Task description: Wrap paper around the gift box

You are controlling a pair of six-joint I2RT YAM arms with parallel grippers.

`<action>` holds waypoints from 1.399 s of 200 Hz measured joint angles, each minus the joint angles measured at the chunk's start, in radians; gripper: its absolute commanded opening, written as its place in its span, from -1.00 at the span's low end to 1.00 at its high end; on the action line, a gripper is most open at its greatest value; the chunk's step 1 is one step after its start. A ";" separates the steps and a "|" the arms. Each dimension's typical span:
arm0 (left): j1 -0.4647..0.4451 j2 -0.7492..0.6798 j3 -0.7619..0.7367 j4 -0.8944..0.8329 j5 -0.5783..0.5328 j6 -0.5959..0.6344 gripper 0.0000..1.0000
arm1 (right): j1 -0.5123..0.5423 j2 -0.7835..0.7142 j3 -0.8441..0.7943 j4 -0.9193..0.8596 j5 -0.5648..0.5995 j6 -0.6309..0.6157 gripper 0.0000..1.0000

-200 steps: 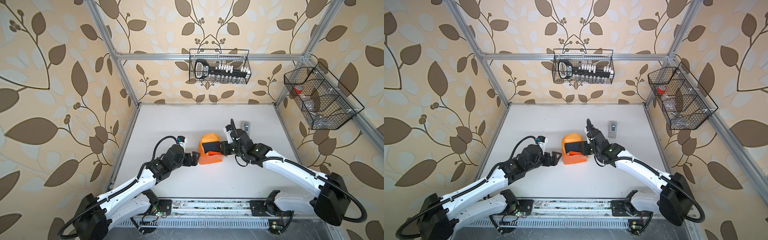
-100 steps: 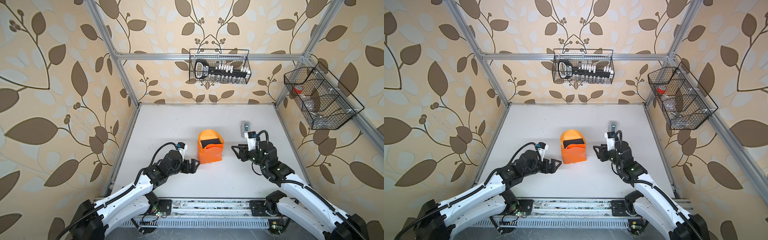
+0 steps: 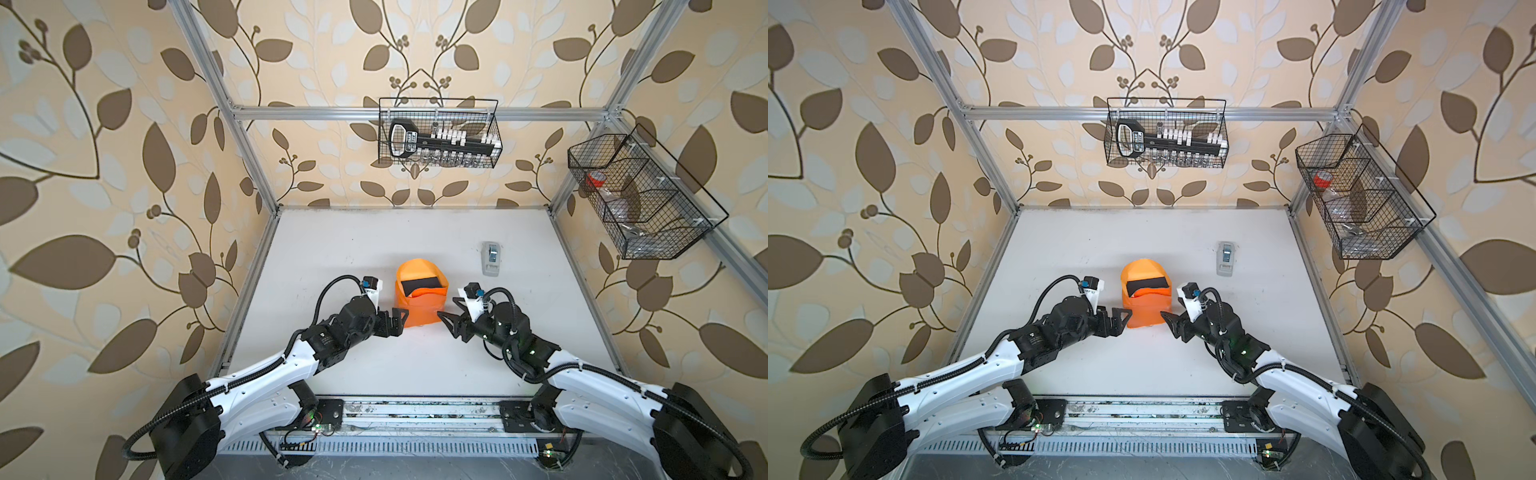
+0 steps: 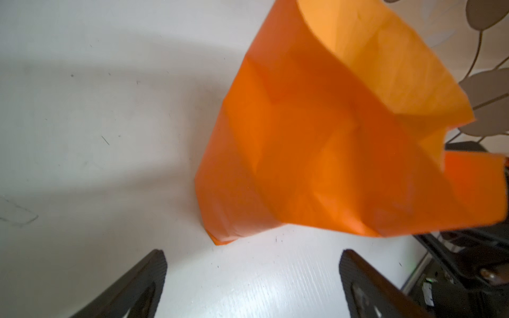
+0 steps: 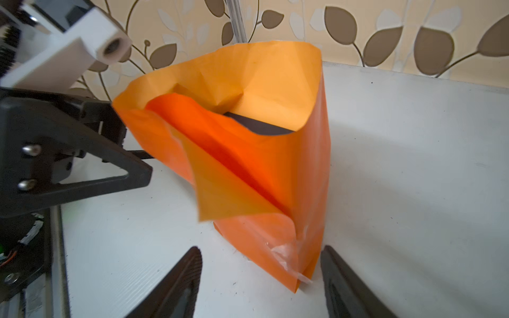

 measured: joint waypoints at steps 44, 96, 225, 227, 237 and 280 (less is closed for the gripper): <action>0.000 0.119 0.079 0.079 -0.014 0.004 0.98 | -0.082 0.174 0.064 0.166 -0.070 -0.008 0.40; 0.000 0.193 0.093 0.148 -0.015 0.006 0.98 | -0.116 0.264 0.137 0.303 -0.209 -0.015 0.35; -0.006 0.301 0.176 0.124 -0.183 -0.214 0.02 | -0.078 0.419 0.203 0.358 -0.225 -0.002 -0.27; -0.006 0.301 0.178 0.120 -0.187 -0.217 0.00 | -0.076 0.418 0.203 0.357 -0.219 -0.003 -0.27; -0.006 0.301 0.184 0.108 -0.198 -0.225 -0.08 | -0.065 0.416 0.203 0.352 -0.196 -0.006 -0.36; -0.006 0.309 0.216 0.056 -0.227 -0.225 -0.28 | -0.035 0.379 0.203 0.306 -0.084 -0.013 -0.58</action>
